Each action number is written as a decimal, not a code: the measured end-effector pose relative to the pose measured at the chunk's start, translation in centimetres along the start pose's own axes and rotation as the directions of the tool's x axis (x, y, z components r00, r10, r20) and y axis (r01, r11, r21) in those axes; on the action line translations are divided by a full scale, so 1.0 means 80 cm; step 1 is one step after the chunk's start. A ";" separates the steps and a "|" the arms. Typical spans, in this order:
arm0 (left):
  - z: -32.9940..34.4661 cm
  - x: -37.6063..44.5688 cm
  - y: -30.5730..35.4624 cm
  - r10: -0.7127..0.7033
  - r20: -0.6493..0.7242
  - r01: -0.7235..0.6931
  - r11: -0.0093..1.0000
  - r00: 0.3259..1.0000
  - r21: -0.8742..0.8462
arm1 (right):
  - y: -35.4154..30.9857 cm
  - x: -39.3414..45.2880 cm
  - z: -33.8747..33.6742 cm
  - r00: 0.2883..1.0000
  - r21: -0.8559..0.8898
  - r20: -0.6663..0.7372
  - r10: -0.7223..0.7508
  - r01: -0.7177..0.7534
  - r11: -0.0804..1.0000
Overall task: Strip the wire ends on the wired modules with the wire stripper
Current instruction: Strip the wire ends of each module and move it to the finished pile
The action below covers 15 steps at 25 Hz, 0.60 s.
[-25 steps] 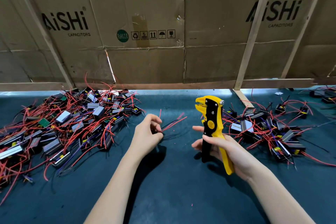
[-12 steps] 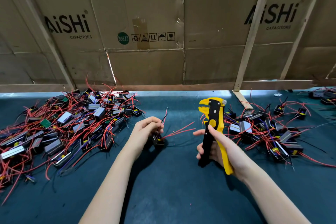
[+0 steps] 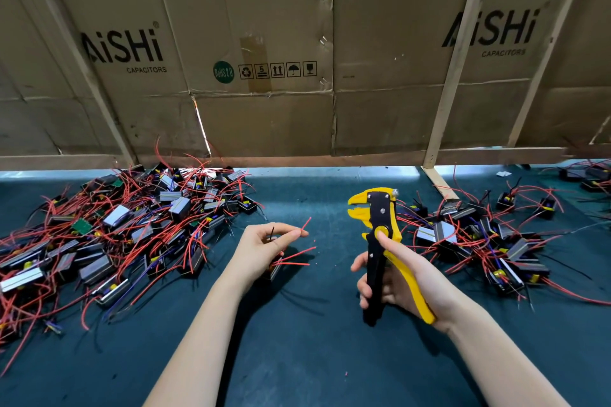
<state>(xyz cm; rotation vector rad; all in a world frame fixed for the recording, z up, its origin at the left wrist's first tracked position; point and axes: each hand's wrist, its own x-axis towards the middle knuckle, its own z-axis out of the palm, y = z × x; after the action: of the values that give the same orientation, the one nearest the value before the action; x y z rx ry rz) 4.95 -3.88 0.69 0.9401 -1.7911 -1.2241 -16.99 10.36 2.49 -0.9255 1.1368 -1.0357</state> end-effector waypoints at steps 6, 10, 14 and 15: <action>0.014 -0.006 0.013 0.151 0.161 -0.148 0.989 0.975 -0.028 | -0.003 -0.005 0.005 0.989 -0.022 0.109 0.103 -0.101 0.995; 0.029 -0.006 0.015 0.164 0.136 -0.156 0.985 0.977 -0.068 | -0.004 -0.005 0.003 0.983 -0.068 0.141 0.115 -0.107 0.992; 0.032 -0.003 0.015 0.176 0.061 -0.171 0.983 0.983 -0.073 | -0.005 -0.005 0.002 0.980 -0.090 0.162 0.118 -0.105 0.990; 0.032 -0.003 0.015 0.175 0.058 -0.171 0.983 0.983 -0.071 | -0.006 -0.005 0.002 0.978 -0.098 0.169 0.119 -0.104 0.990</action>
<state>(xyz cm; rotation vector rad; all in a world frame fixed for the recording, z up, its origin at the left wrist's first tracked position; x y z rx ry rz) 2.61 -2.32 1.14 0.6991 -1.8297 -1.2063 -16.98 10.63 3.03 -0.9917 1.0817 -0.8019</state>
